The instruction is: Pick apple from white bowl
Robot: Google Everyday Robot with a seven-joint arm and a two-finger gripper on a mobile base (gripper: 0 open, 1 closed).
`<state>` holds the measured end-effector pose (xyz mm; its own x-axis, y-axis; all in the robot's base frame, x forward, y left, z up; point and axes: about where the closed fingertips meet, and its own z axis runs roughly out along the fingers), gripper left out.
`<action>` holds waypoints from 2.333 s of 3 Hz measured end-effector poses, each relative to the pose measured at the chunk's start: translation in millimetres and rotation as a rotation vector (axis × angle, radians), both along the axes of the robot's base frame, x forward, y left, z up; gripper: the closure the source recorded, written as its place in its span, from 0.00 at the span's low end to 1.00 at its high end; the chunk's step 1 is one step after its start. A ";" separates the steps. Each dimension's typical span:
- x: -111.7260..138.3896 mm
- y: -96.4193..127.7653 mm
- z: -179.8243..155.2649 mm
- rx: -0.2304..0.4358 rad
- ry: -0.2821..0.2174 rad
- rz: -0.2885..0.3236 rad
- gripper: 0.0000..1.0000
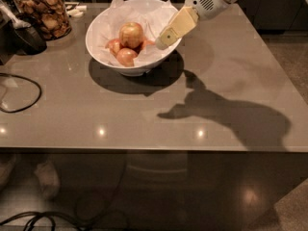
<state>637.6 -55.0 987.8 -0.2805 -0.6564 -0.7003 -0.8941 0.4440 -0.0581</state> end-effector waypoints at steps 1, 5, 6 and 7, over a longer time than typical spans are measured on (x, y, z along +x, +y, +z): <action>8.9 20.1 -4.3 -0.029 0.014 0.011 0.00; 50.3 79.0 -8.4 -0.134 0.046 0.076 0.09; 61.5 77.2 -8.9 -0.136 0.048 0.062 0.05; 68.1 76.3 -8.8 -0.137 0.048 0.054 0.05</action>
Offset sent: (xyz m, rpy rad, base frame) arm 0.0407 0.0804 -0.0022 -0.1383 0.0417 0.0898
